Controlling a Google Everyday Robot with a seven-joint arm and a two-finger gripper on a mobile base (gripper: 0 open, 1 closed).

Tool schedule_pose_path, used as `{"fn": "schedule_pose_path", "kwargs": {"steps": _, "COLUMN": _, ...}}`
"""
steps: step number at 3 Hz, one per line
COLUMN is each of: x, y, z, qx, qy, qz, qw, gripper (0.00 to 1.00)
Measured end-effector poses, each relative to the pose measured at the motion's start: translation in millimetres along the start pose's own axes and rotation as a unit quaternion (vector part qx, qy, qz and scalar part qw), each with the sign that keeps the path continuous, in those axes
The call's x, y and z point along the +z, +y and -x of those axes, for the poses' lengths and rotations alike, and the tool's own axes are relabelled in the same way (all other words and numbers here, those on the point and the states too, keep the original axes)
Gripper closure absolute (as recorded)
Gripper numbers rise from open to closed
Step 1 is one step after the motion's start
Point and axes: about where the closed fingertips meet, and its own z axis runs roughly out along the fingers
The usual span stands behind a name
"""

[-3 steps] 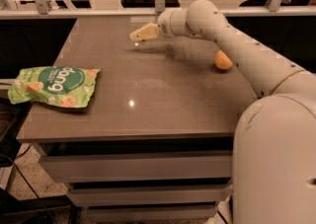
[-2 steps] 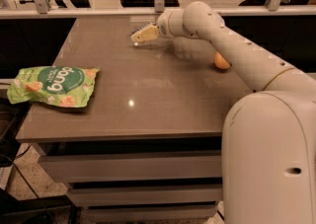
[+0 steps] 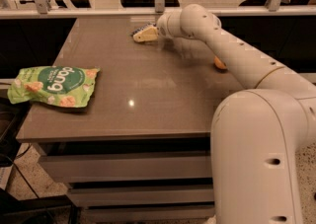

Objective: Move rxbar blueberry near green rice chip bag

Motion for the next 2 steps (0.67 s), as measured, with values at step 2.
{"fn": "schedule_pose_path", "kwargs": {"steps": 2, "x": 3.5, "y": -4.3, "z": -6.6, "qx": 0.009, "qy": 0.002, "qz": -0.004, "qw": 1.0000, "gripper": 0.65}}
